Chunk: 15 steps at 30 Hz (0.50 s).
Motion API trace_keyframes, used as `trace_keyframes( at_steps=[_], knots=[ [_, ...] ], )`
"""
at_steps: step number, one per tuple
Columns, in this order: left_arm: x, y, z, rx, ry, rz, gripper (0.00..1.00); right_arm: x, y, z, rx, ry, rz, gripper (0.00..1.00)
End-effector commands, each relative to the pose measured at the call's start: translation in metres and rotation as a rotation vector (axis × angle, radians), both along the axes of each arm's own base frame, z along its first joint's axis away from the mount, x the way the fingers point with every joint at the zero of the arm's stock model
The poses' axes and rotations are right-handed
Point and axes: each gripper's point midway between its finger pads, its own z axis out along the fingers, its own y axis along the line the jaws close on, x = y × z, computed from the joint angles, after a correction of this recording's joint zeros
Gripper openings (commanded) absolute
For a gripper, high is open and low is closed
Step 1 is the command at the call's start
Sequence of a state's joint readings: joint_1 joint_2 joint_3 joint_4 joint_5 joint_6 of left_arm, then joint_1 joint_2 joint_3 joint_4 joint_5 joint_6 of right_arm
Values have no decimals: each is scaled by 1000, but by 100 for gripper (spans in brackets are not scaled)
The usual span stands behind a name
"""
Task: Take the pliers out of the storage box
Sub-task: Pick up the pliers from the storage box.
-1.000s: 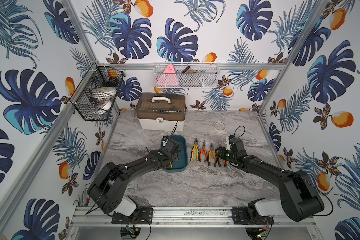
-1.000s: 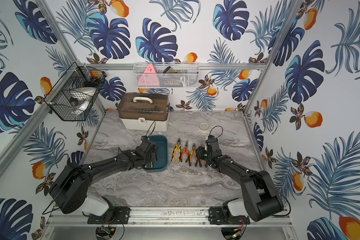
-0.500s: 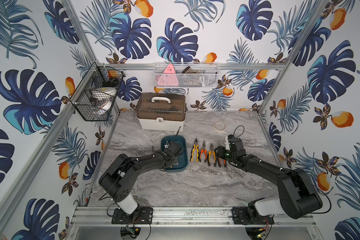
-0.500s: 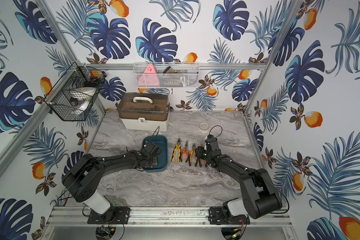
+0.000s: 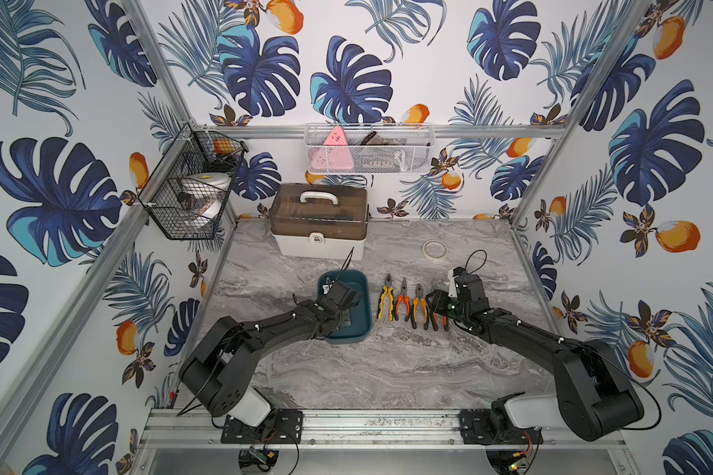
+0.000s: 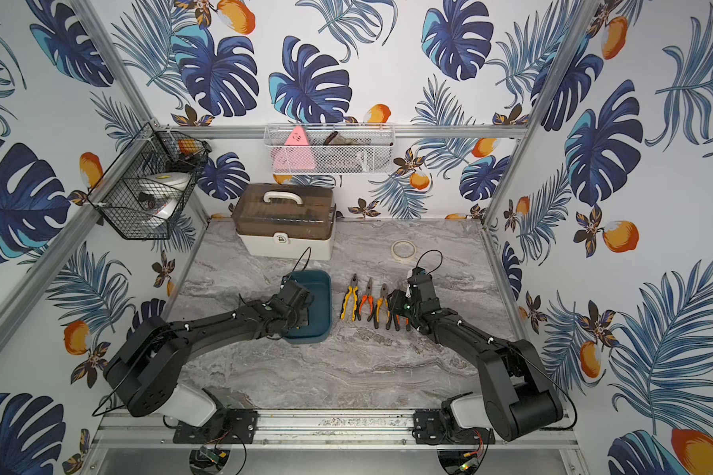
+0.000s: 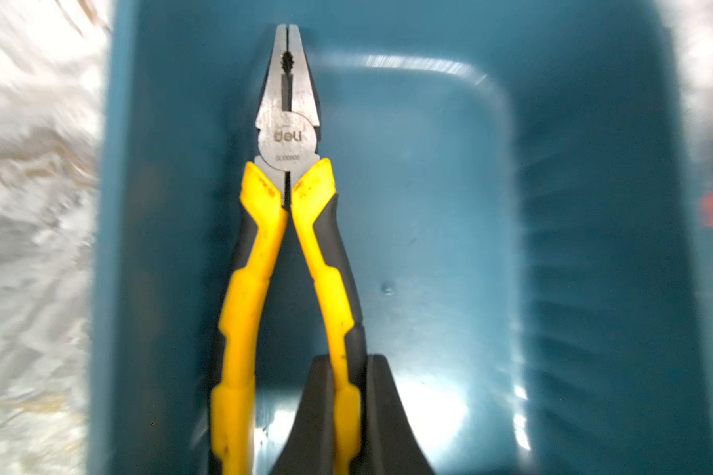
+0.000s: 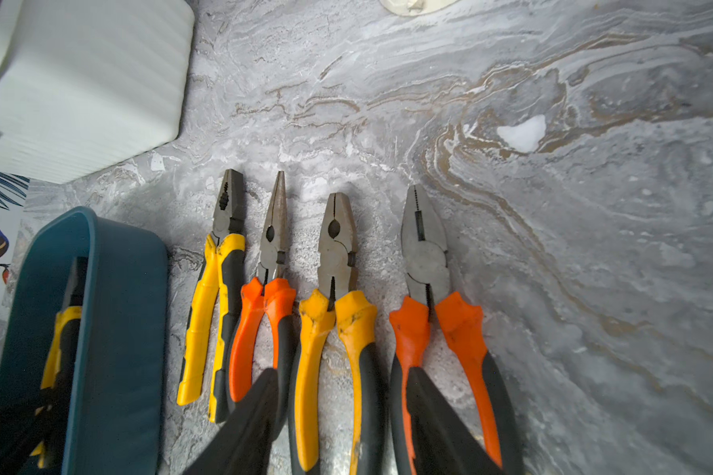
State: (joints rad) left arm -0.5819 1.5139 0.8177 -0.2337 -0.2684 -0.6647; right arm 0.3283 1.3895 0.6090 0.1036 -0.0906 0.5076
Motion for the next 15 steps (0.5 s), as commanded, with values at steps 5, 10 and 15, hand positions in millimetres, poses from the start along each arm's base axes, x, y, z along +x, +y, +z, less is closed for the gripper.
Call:
trace_keyframes(
  at_steps=[5, 10, 15],
  knots=[
    [17, -22, 61, -105, -181, -107, 0, 6, 0, 4, 0, -20, -11, 53],
    [11, -48, 82, -254, -309, -245, 0, 8, -2, 4, -13, -23, -15, 53],
    [-10, -50, 97, -321, -476, -359, 0, 10, -5, 7, -37, -36, -23, 53]
  ],
)
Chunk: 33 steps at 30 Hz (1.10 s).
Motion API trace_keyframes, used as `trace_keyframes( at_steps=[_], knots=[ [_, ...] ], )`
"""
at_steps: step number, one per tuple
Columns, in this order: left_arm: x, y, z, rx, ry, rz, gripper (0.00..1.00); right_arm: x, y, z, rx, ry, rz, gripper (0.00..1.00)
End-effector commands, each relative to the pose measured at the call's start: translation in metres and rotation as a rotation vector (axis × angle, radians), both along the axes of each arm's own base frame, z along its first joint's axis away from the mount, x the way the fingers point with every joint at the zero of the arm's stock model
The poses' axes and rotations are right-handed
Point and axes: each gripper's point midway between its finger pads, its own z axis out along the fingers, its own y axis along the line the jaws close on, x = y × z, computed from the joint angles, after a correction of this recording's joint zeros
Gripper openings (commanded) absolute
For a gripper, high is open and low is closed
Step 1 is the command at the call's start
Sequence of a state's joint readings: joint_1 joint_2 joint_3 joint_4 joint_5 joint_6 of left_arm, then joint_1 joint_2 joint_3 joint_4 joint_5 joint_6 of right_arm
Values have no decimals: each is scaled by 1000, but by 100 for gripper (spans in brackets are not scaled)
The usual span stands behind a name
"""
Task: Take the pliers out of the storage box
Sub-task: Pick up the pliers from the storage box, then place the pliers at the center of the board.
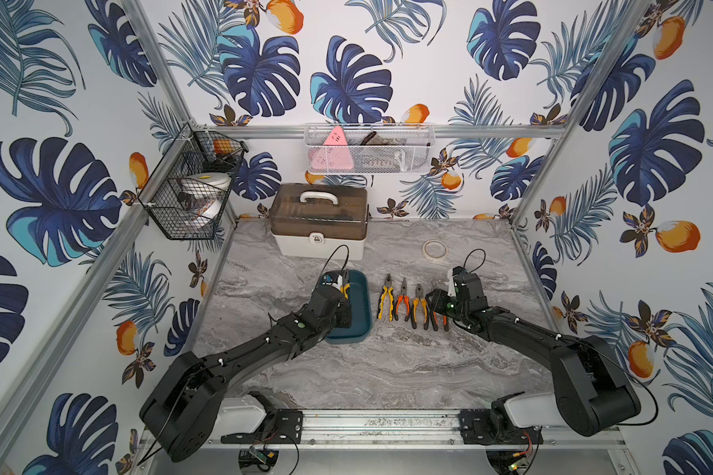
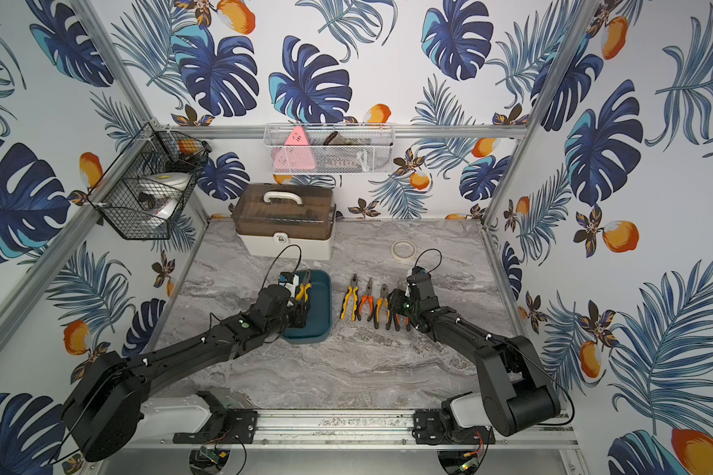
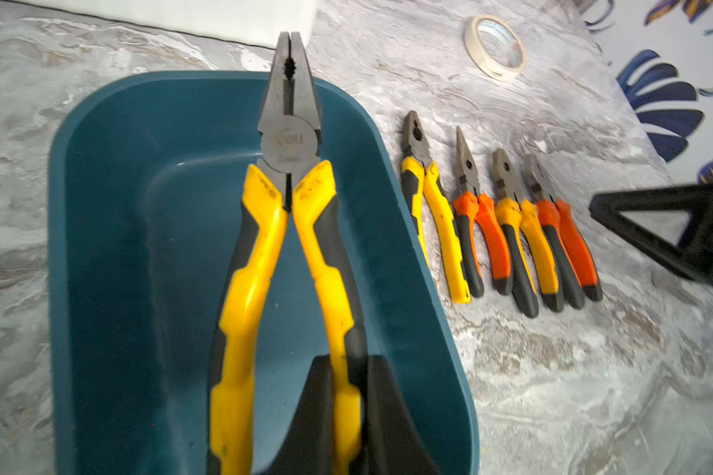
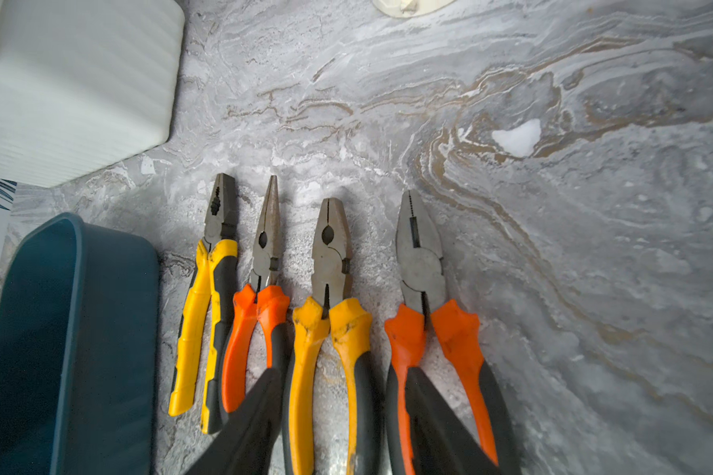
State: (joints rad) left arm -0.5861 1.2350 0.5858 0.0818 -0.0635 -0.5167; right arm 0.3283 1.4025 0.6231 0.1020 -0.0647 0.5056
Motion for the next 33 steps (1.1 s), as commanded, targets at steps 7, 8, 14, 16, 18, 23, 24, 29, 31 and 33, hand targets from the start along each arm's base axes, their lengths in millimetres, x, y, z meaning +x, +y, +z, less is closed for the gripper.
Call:
trace_keyframes(
  at_steps=[7, 8, 14, 16, 18, 23, 24, 29, 31, 33],
  knots=[
    [-3, -21, 49, -109, -263, -150, 0, 7, 0, 5, -18, -28, 4, 52],
    [-3, -21, 48, -105, -258, -150, 0, 6, 1, 6, -12, -25, 9, 52],
    [-5, -21, 39, -98, -233, -151, 0, -5, 19, 13, 80, -6, 79, 52],
    [-4, -23, 36, -98, -221, -158, 0, -8, 28, 21, 154, 4, 88, 53],
    [-3, -25, 34, -97, -207, -162, 0, -12, 46, 35, 245, 9, 125, 53],
    [-5, -28, 36, -120, -213, -174, 0, -25, 101, 66, 371, 8, 232, 54],
    [-6, -28, 36, -123, -214, -177, 0, -27, 112, 71, 387, 3, 253, 54],
    [-6, -31, 35, -131, -202, -184, 0, -40, 157, 89, 407, -9, 340, 56],
    [-5, -31, 34, -132, -201, -186, 0, -40, 164, 90, 393, -17, 346, 57],
    [-6, -31, 33, -132, -202, -187, 0, -38, 172, 91, 391, -16, 356, 58]
  ],
)
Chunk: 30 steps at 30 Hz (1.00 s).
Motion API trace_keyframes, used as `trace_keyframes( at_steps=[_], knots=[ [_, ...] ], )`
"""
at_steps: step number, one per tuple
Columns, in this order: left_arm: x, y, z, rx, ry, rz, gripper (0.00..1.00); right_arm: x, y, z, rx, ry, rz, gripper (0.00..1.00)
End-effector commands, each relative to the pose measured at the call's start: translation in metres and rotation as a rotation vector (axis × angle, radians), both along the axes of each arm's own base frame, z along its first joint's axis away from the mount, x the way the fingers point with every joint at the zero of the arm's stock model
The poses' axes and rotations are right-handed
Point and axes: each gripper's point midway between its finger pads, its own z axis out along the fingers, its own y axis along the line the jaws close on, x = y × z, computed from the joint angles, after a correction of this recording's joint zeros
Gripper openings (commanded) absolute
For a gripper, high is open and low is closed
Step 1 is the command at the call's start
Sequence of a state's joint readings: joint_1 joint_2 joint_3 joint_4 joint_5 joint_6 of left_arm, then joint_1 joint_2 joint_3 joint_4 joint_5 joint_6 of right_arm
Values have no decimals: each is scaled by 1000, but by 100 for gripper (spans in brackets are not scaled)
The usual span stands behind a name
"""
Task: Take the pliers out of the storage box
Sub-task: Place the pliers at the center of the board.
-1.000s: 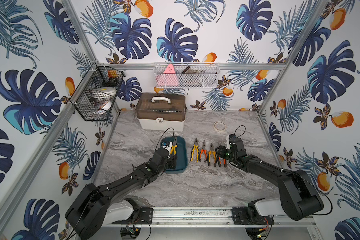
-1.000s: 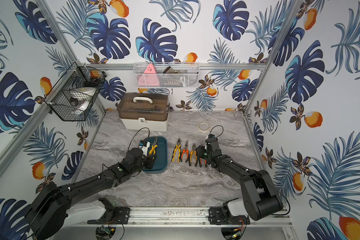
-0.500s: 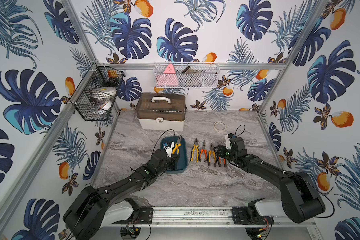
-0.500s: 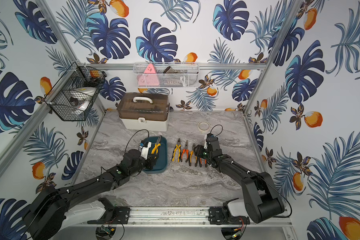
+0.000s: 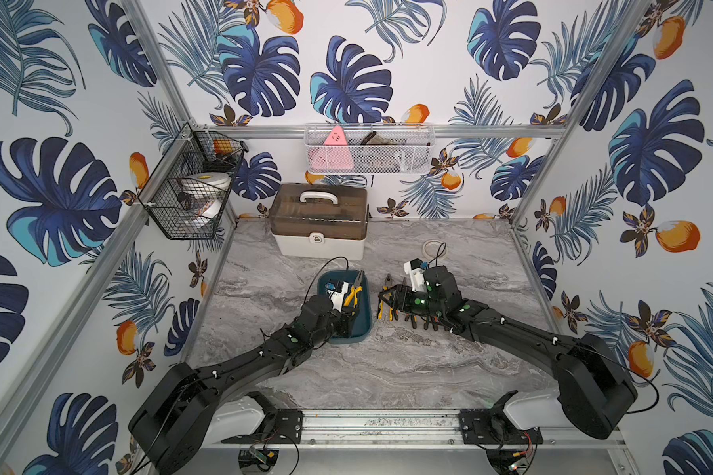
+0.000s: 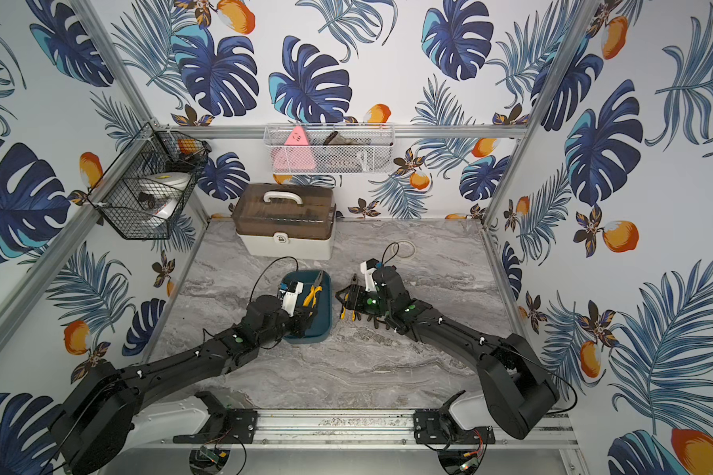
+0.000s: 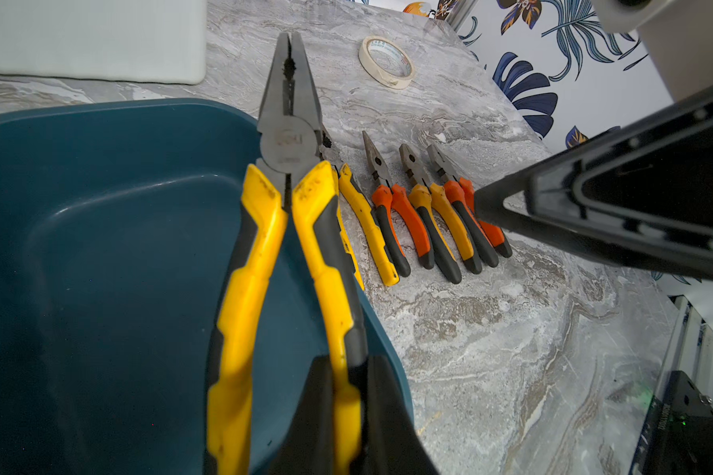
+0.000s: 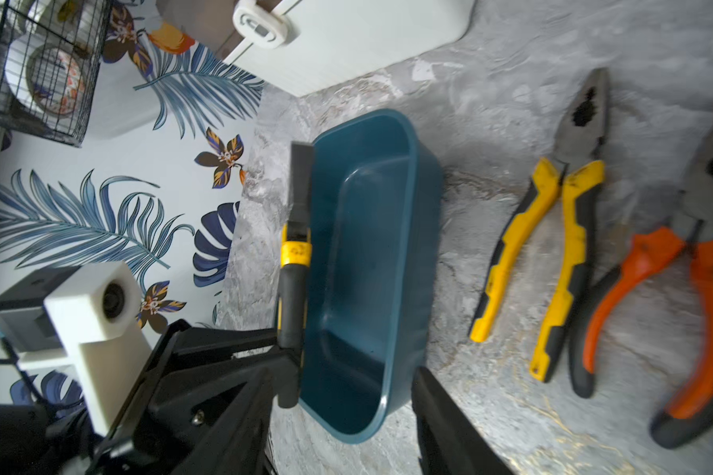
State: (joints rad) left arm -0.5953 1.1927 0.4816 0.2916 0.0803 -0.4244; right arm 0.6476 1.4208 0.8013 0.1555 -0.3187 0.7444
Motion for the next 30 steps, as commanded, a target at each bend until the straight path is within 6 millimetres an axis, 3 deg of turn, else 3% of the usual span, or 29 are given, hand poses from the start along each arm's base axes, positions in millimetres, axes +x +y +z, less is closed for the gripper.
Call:
trace_keyframes(
  at_steps=[1, 11, 20, 30],
  knots=[
    [8, -7, 21, -54, -77, -9, 0, 9, 11, 7, 17, -18, -16, 58],
    [6, -9, 21, -64, -77, -22, 0, 13, 53, -1, 10, -3, 38, 58],
    [5, -10, 22, -72, -74, -29, 0, 19, 70, -18, -15, 20, 47, 56],
    [4, -11, 23, -74, -77, -31, 0, 22, 84, -23, 4, 32, 60, 50]
  ],
)
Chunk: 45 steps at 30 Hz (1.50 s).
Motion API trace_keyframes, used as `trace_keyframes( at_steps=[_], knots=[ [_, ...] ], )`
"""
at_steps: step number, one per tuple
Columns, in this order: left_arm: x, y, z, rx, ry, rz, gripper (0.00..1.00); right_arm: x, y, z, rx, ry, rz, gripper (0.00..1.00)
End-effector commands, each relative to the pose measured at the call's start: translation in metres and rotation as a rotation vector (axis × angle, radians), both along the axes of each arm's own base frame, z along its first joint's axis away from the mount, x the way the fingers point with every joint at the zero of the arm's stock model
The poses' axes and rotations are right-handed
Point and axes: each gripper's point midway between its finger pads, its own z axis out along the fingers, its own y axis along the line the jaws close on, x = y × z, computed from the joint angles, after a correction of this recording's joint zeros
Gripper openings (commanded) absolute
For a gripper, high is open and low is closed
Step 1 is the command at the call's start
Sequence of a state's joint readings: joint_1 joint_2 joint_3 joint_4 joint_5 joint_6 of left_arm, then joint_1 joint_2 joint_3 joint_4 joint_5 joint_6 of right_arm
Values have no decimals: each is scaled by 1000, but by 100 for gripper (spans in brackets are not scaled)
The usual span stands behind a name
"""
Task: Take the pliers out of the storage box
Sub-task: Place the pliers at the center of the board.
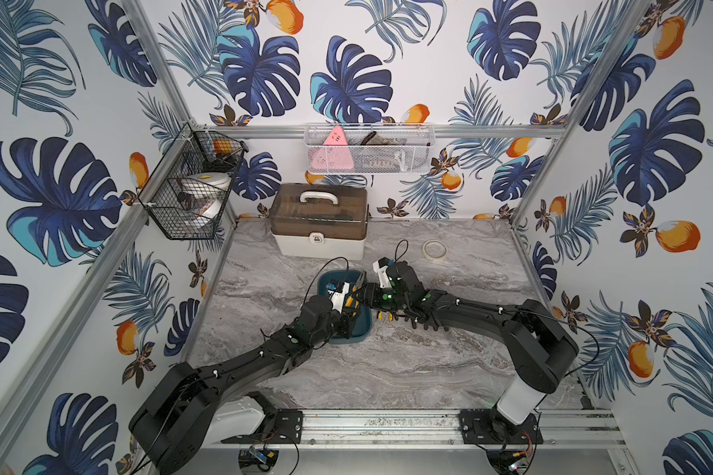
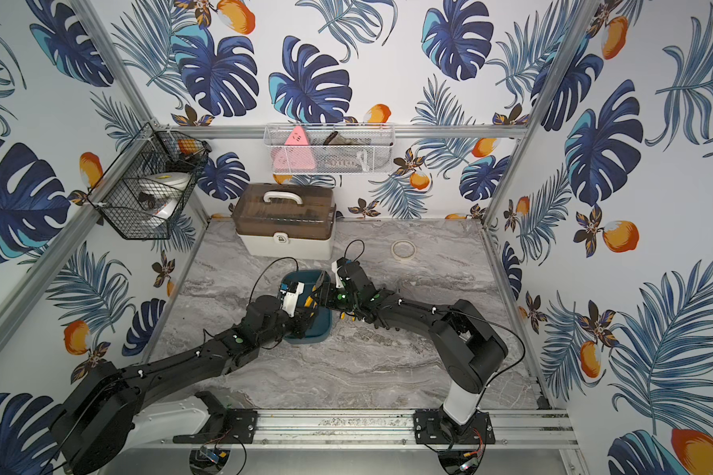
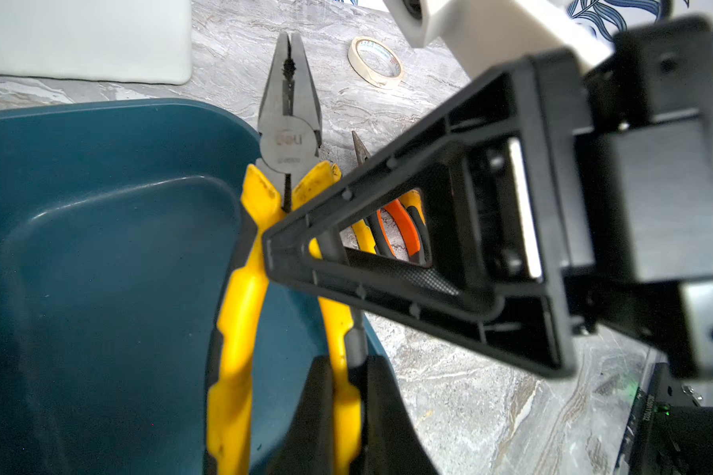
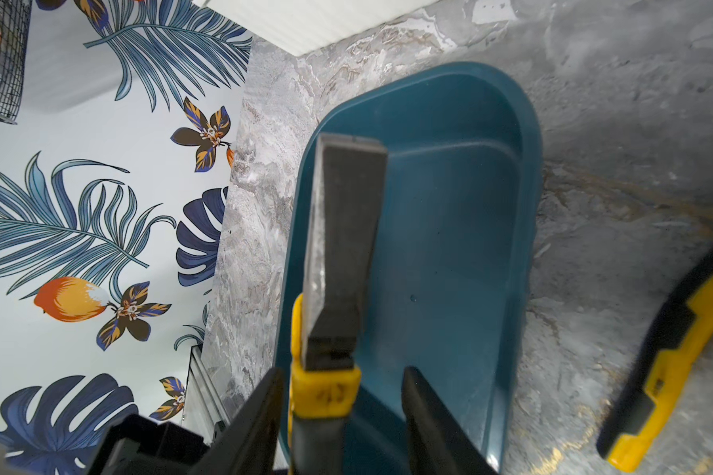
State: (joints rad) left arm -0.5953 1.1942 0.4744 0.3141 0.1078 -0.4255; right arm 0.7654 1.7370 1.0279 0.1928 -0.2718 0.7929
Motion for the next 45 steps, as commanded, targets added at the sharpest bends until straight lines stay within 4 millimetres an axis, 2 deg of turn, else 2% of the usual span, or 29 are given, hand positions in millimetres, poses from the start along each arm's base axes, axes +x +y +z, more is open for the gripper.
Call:
trace_keyframes(
  at_steps=[1, 14, 20, 26, 29, 33, 37, 38, 39, 40, 45],
  knots=[
    [7, -6, 22, -57, -74, -6, 0, 4, 9, 11, 39, -26, 7, 50],
    [6, -8, 21, -60, -75, -13, 0, 6, 19, 8, 42, -20, 20, 43],
    [6, -8, 21, -59, -74, -13, 0, 5, 19, 8, 41, -23, 21, 35],
    [7, -7, 20, -55, -72, -7, 0, 3, 20, 7, 40, -20, 23, 9],
    [8, -5, 22, -55, -75, 1, 2, 2, 20, 9, 40, -28, 28, 0],
    [7, -2, 23, -58, -80, 17, 16, 2, 20, 13, 39, -39, 28, 0],
    [8, 7, 28, -60, -100, 60, 37, 0, 20, 17, 39, -51, 33, 0],
    [7, 8, 29, -63, -104, 69, 54, 0, 19, 18, 36, -53, 33, 0],
    [7, 10, 31, -65, -113, 73, 81, 0, 19, 19, 35, -57, 31, 0],
    [6, 11, 33, -70, -120, 78, 99, 0, 18, 19, 30, -60, 28, 0],
    [5, 22, 39, -72, -141, 126, 99, 2, 7, 20, -17, -86, 1, 0]
  ],
)
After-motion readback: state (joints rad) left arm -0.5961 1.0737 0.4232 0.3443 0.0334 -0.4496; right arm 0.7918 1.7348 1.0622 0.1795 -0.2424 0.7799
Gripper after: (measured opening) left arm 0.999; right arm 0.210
